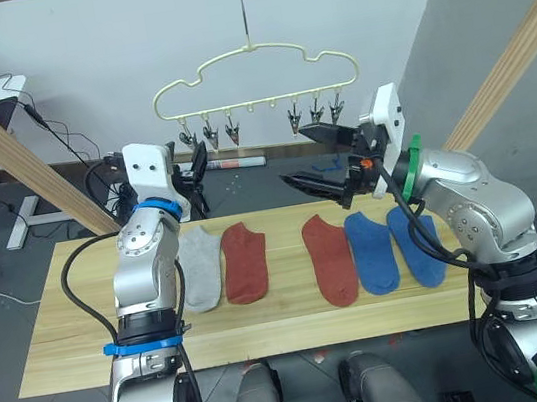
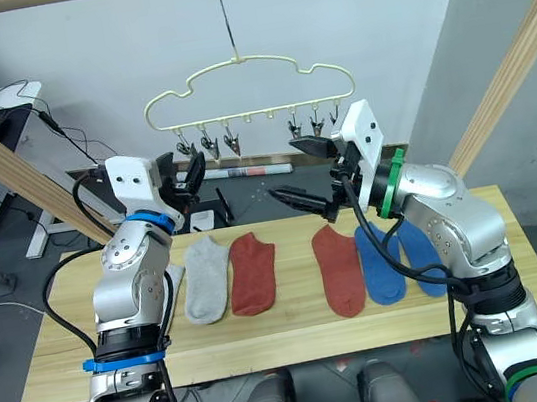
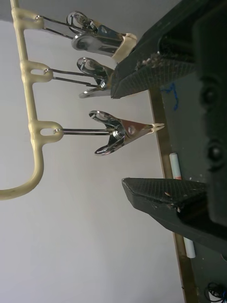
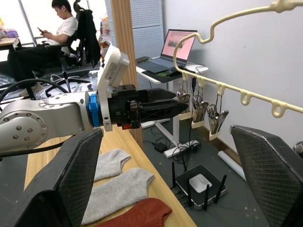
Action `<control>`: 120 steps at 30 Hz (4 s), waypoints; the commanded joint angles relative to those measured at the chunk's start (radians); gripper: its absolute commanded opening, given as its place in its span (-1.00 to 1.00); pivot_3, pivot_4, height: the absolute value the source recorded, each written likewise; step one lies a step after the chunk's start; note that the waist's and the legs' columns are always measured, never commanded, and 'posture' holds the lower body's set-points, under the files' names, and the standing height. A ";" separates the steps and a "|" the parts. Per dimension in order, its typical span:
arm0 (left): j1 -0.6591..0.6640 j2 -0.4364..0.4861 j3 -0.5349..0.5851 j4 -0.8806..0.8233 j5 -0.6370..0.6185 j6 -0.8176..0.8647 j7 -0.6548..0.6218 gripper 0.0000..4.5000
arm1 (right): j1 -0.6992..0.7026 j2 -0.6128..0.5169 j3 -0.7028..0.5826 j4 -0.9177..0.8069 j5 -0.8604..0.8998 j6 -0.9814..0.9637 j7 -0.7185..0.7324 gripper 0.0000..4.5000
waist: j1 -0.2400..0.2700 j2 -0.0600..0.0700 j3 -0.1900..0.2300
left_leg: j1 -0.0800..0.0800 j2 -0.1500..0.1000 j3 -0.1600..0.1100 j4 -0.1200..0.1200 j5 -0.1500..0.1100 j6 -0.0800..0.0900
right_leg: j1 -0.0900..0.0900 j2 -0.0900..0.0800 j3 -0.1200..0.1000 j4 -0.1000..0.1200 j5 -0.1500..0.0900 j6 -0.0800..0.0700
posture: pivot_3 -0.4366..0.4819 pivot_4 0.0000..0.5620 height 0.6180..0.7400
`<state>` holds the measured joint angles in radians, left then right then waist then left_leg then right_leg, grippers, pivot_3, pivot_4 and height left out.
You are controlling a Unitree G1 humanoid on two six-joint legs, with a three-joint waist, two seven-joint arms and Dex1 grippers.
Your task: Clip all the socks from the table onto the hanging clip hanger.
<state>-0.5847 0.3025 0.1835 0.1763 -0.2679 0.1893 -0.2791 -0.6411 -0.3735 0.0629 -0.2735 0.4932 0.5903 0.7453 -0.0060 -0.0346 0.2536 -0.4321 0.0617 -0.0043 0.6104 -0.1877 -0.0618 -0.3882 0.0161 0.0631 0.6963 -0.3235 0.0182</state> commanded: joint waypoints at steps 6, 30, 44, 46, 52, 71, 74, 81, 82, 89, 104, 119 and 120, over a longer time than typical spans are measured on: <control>-0.023 0.007 0.012 -0.009 0.000 -0.027 -0.012 0.30 | -0.024 -0.005 -0.010 -0.052 0.024 -0.003 0.005 1.00 | 0.000 0.000 0.000 | 0.000 0.000 0.000 0.000 0.000 0.000 | 0.000 0.000 0.000 0.000 0.000 0.000 | -0.05 -0.04 1.00; -0.053 0.019 0.000 0.029 0.009 -0.088 -0.053 -0.57 | -0.010 -0.010 -0.004 -0.051 0.019 0.000 0.004 1.00 | -0.002 0.000 0.001 | 0.000 0.000 0.000 0.000 0.000 0.000 | 0.000 0.000 -0.001 0.000 0.000 0.000 | -0.05 -0.03 1.00; -0.042 0.047 0.007 -0.020 0.012 -0.031 -0.053 -1.00 | 0.070 -0.050 0.015 -0.032 -0.065 -0.002 -0.041 1.00 | -0.001 0.000 0.004 | 0.000 0.000 0.000 0.000 0.000 0.000 | 0.000 0.000 -0.001 0.000 0.000 0.000 | -0.01 -0.02 1.00; -0.034 0.062 0.004 -0.048 -0.005 0.022 -0.072 -1.00 | 0.132 -0.100 0.043 0.011 -0.163 0.005 -0.098 1.00 | 0.003 -0.001 0.004 | -0.001 0.000 -0.001 0.000 0.000 0.000 | 0.000 0.000 0.000 -0.001 0.000 0.000 | 0.01 -0.01 1.00; -0.010 0.122 0.004 -0.142 -0.062 0.197 -0.133 -1.00 | 0.261 -0.172 0.019 0.253 -0.368 -0.027 -0.284 1.00 | 0.001 0.000 0.007 | -0.001 0.000 0.000 0.000 0.002 -0.003 | 0.000 -0.001 0.000 -0.001 0.000 0.000 | 0.02 -0.01 1.00; 0.032 0.154 0.018 -0.216 -0.094 0.294 -0.163 -1.00 | 0.214 -0.136 -0.022 0.740 -0.408 -0.044 -0.268 0.93 | -0.020 0.001 0.013 | 0.000 0.000 0.003 0.000 0.002 -0.004 | 0.000 0.000 0.002 -0.001 0.002 0.004 | 0.05 -0.01 1.00; 0.030 0.153 0.019 -0.212 -0.094 0.291 -0.163 -1.00 | 0.220 -0.128 -0.034 0.733 -0.402 -0.029 -0.256 0.64 | -0.020 0.001 0.013 | 0.000 0.000 0.003 0.000 0.002 -0.004 | 0.000 0.000 0.002 -0.001 0.002 0.005 | 0.05 -0.02 1.00; 0.023 0.157 0.021 -0.200 -0.085 0.281 -0.158 -1.00 | 0.267 -0.136 -0.021 0.663 -0.412 -0.040 -0.233 -0.43 | -0.020 0.001 0.013 | 0.000 0.000 0.003 0.000 0.002 -0.004 | 0.000 0.000 0.002 -0.001 0.002 0.005 | 0.05 -0.02 1.00; 0.023 0.157 0.020 -0.200 -0.085 0.281 -0.159 -1.00 | 0.273 -0.136 -0.024 0.649 -0.408 -0.032 -0.232 -0.61 | -0.020 0.001 0.013 | 0.000 0.000 0.003 0.000 0.002 -0.004 | 0.000 0.000 0.003 -0.001 0.002 0.005 | 0.05 -0.02 1.00; 0.010 0.143 0.059 -0.201 -0.149 0.363 -0.149 -1.00 | 0.332 -0.175 -0.020 0.386 -0.411 -0.085 -0.199 -0.99 | -0.019 0.002 0.013 | 0.000 0.000 0.003 0.000 0.002 -0.004 | 0.000 0.000 0.002 -0.001 0.002 0.005 | 0.05 -0.06 1.00; -0.109 0.011 0.405 -0.206 -0.777 0.970 0.155 -1.00 | 0.155 0.131 0.219 -0.065 -0.370 0.134 -0.272 -0.99 | -0.021 0.001 0.014 | -0.001 0.000 -0.005 0.000 0.006 -0.010 | -0.001 0.000 -0.001 0.000 0.000 0.009 | 0.04 -0.07 1.00; -0.078 0.024 0.379 -0.248 -0.870 0.963 0.223 -1.00 | -0.018 0.280 0.238 0.153 -0.387 0.019 -0.286 -0.99 | -0.010 0.001 0.014 | -0.002 0.000 -0.010 -0.001 0.006 -0.010 | 0.000 -0.002 -0.006 0.000 0.002 0.005 | 0.09 -0.04 1.00; -0.075 0.027 0.377 -0.249 -0.871 0.962 0.224 -1.00 | -0.026 0.286 0.241 0.160 -0.388 0.015 -0.284 -0.99 | -0.011 0.001 0.014 | -0.002 0.000 -0.010 0.000 0.006 -0.011 | 0.000 -0.002 -0.006 0.000 0.002 0.005 | 0.08 -0.03 1.00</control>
<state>-0.6642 0.3137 0.5596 -0.0356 -1.1064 1.1521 -0.0549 -0.6415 -0.1004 0.3054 -0.0909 0.1007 0.6349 0.4561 -0.0166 -0.0337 0.2679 -0.4340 0.0621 -0.0141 0.6099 -0.1816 -0.0724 -0.3882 0.0142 0.0571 0.6963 -0.3212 0.0230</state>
